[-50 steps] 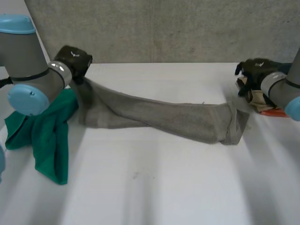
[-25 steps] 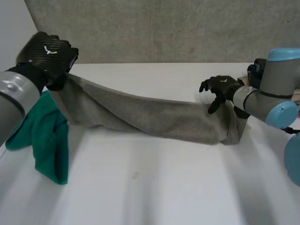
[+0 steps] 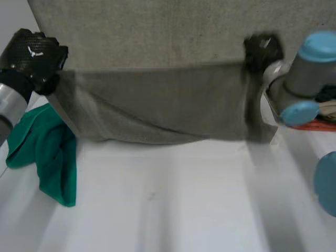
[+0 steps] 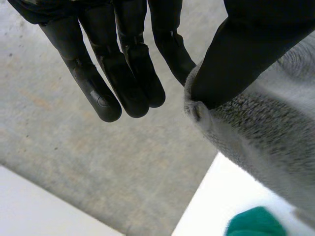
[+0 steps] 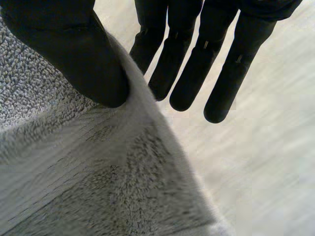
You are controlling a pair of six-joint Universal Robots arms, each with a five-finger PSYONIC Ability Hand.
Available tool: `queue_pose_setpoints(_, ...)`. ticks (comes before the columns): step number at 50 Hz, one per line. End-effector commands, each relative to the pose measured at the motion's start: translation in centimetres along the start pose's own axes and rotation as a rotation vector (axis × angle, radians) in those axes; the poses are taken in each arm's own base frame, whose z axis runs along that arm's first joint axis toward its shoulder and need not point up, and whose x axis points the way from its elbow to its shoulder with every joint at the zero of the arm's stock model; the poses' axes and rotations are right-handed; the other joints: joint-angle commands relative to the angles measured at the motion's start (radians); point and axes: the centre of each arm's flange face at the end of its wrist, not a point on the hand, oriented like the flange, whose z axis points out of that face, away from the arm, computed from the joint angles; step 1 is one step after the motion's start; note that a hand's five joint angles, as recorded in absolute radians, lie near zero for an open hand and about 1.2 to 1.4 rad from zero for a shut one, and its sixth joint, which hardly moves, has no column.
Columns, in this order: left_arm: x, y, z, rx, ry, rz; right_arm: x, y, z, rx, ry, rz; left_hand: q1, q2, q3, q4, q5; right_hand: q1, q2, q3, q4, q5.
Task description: Fold the laundry.
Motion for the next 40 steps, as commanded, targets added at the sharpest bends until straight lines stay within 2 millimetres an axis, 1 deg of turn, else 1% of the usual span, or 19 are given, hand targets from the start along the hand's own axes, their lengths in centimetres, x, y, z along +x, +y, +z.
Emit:
queue_pose_setpoints(1,-5.1,-0.2,7.2,0.101,-0.207,0.041,4.6,-11.0,-0.4,0.345,0.157,-0.019,0.266,0.200,0.205,0.195,0.219,0.268,0.222,0.218,0.202,0.238)
queue_pose_setpoints(2,-5.8,-0.8,7.8,0.116,-0.240,0.040,4.9,-11.8,-0.6,0.369,0.163,-0.024,0.266,0.200,0.205,0.195,0.219,0.268,0.222,0.218,0.202,0.238)
queue_pose_setpoints(3,-6.8,-2.0,8.8,0.149,-0.289,0.027,5.3,-12.9,-1.0,0.406,0.168,-0.034,0.266,0.200,0.205,0.195,0.219,0.268,0.222,0.218,0.202,0.238)
queue_pose_setpoints(6,-7.7,-3.4,9.9,0.184,-0.339,0.000,5.8,-13.8,-1.5,0.440,0.167,-0.044,0.266,0.200,0.205,0.195,0.219,0.268,0.222,0.218,0.202,0.238)
queue_pose_setpoints(9,-8.3,-4.3,10.9,0.202,-0.363,-0.042,5.9,-13.4,-2.2,0.410,0.150,-0.051,0.266,0.200,0.205,0.195,0.219,0.268,0.222,0.218,0.202,0.238)
queue_pose_setpoints(12,-8.3,-4.0,11.2,0.179,-0.349,-0.076,5.7,-11.9,-2.7,0.337,0.127,-0.046,0.266,0.200,0.205,0.195,0.219,0.268,0.222,0.218,0.202,0.238)
queue_pose_setpoints(13,-8.1,-3.7,11.2,0.165,-0.341,-0.085,5.6,-11.3,-2.8,0.310,0.116,-0.045,0.266,0.200,0.205,0.195,0.219,0.268,0.222,0.218,0.202,0.238)
queue_pose_setpoints(14,-7.7,-2.8,11.2,0.131,-0.322,-0.099,5.3,-9.9,-3.1,0.253,0.096,-0.044,0.266,0.200,0.205,0.195,0.219,0.268,0.222,0.218,0.202,0.238)
queue_pose_setpoints(15,-7.4,-2.4,11.1,0.116,-0.310,-0.107,5.1,-9.1,-3.3,0.221,0.086,-0.041,0.266,0.200,0.205,0.195,0.219,0.268,0.222,0.218,0.202,0.238)
queue_pose_setpoints(16,-6.9,-1.2,10.9,0.076,-0.288,-0.121,4.9,-7.6,-3.8,0.161,0.065,-0.036,0.266,0.200,0.205,0.195,0.219,0.268,0.222,0.218,0.202,0.238)
queue_pose_setpoints(19,-5.8,0.6,10.5,0.021,-0.250,-0.142,4.4,-5.2,-4.6,0.069,0.031,-0.020,0.266,0.200,0.205,0.195,0.219,0.268,0.222,0.218,0.202,0.238)
queue_pose_setpoints(20,-5.0,1.9,10.1,-0.014,-0.221,-0.158,3.9,-3.4,-5.4,0.003,0.007,-0.007,0.266,0.200,0.205,0.195,0.219,0.268,0.222,0.218,0.202,0.238)
queue_pose_setpoints(23,-3.6,4.0,9.4,-0.070,-0.175,-0.171,3.1,-0.5,-6.7,-0.093,-0.026,0.014,0.266,0.200,0.205,0.195,0.219,0.268,0.222,0.218,0.202,0.238)
queue_pose_setpoints(24,-2.7,5.3,8.8,-0.104,-0.148,-0.185,2.6,1.4,-7.6,-0.152,-0.050,0.025,0.266,0.200,0.205,0.195,0.219,0.268,0.222,0.218,0.202,0.238)
queue_pose_setpoints(27,-1.5,7.0,7.8,-0.145,-0.107,-0.201,1.6,3.7,-9.0,-0.227,-0.094,0.044,0.266,0.200,0.205,0.195,0.219,0.268,0.222,0.218,0.202,0.238)
queue_pose_setpoints(28,-0.6,7.9,7.2,-0.165,-0.079,-0.205,0.8,5.5,-9.8,-0.275,-0.125,0.055,0.266,0.200,0.205,0.195,0.219,0.268,0.222,0.218,0.202,0.238)
queue_pose_setpoints(33,1.0,9.4,6.1,-0.181,-0.026,-0.218,-0.1,9.1,-10.7,-0.362,-0.162,0.068,0.266,0.200,0.205,0.195,0.219,0.268,0.222,0.218,0.202,0.238)
queue_pose_setpoints(36,1.1,9.6,6.1,-0.177,-0.025,-0.217,0.1,10.3,-10.3,-0.388,-0.153,0.094,0.266,0.200,0.205,0.195,0.219,0.268,0.222,0.218,0.202,0.238)
queue_pose_setpoints(40,0.9,9.9,6.1,-0.189,-0.032,-0.218,0.6,10.8,-9.9,-0.430,-0.133,0.160,0.266,0.200,0.205,0.195,0.219,0.268,0.222,0.218,0.202,0.238)
